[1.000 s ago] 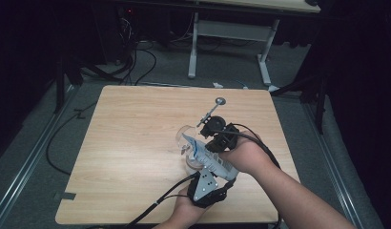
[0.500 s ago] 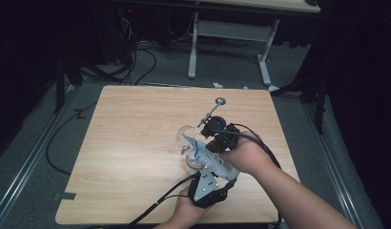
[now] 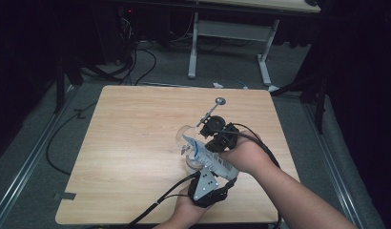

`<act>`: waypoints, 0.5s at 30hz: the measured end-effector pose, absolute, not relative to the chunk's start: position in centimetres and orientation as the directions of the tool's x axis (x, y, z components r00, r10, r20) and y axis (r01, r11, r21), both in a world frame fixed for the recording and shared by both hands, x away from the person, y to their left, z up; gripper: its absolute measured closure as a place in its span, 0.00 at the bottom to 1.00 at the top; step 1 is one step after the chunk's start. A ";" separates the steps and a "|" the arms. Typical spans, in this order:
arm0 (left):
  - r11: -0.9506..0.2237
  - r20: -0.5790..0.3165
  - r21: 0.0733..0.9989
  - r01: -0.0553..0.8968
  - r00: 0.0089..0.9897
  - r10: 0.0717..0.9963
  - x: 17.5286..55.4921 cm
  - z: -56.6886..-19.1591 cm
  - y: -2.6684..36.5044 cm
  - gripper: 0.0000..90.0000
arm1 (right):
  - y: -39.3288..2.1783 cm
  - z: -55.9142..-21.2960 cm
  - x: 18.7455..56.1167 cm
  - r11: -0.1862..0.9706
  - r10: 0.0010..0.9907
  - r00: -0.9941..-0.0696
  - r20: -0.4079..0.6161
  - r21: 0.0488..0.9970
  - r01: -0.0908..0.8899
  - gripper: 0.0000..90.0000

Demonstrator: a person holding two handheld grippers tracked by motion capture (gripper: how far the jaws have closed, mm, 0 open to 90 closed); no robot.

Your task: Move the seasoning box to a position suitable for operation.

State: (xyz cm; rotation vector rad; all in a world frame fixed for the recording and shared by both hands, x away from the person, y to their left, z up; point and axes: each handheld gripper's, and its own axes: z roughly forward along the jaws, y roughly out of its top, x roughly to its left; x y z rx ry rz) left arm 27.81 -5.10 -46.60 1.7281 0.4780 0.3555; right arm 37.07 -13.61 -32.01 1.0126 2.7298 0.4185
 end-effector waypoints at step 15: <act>-0.165 -0.022 0.979 0.120 0.867 0.498 27.8 -46.5 -5.1 0.63 | -13.4 -32.0 37.1 0.730 0.657 -0.748 -0.095 0.328 0.600 1.00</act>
